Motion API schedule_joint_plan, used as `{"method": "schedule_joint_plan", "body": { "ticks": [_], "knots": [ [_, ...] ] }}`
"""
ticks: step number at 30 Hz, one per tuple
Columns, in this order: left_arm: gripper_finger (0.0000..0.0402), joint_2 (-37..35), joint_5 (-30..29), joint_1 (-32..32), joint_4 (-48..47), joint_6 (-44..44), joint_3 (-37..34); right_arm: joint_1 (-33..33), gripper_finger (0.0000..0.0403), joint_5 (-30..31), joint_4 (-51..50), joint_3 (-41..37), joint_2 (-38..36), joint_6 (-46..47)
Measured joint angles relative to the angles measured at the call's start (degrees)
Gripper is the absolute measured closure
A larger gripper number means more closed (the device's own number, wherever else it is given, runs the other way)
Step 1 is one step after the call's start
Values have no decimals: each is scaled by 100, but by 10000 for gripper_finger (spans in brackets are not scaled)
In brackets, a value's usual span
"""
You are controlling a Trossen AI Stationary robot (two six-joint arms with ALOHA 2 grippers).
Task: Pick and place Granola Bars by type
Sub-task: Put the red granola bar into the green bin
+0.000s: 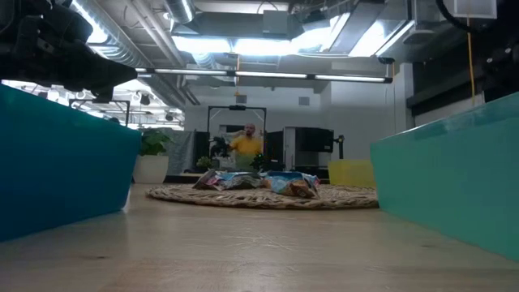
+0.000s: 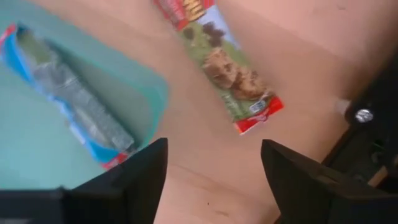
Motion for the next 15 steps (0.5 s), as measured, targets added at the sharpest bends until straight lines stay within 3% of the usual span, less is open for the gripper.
{"method": "schedule_joint_plan", "body": {
  "ticks": [9,15],
  "knots": [
    [374,0,0,0,1,0,-1,244,144,-168,502,0,390,1036],
    [377,-2,-2,0,2,0,-2,285,144,-60,622,0,818,1238]
  ]
}}
